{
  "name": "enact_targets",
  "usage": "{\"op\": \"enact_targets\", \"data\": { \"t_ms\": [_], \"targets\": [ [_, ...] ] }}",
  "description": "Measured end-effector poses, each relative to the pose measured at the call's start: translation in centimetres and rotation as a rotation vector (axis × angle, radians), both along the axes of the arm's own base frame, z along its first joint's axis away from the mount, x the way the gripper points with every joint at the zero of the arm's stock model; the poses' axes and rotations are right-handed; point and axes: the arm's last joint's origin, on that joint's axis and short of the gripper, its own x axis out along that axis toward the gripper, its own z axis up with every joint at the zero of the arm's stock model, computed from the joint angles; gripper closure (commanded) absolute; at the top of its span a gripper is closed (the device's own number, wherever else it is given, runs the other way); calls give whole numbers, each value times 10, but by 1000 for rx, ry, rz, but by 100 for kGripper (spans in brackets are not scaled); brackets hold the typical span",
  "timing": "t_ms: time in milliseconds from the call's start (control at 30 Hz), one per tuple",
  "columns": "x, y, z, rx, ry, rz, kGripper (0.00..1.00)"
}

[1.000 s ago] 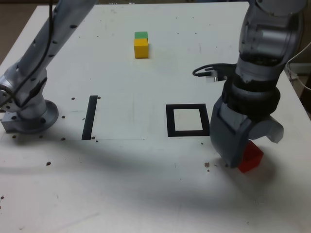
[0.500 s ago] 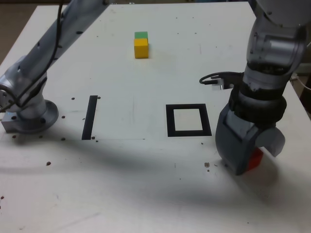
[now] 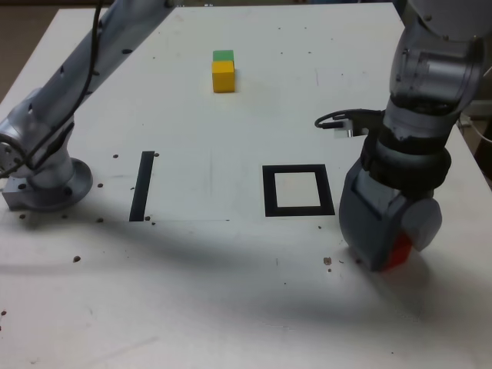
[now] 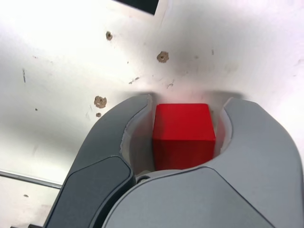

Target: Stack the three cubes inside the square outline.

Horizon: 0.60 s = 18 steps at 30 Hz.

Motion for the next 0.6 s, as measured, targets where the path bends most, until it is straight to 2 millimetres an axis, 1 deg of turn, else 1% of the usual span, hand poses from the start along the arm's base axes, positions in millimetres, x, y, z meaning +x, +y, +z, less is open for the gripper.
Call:
{"op": "enact_targets", "data": {
  "t_ms": [67,133,333,467,600],
  "targets": [
    [-1,1,2,7,-5,-1,87],
    [-2,1,6,10,-12,-2,89],
    [-7,3,14,9,-21,-14,89],
    [-17,6,22,15,-20,-49,89],
    [-36,16,36,33,-22,-115,89]
  ]
}}
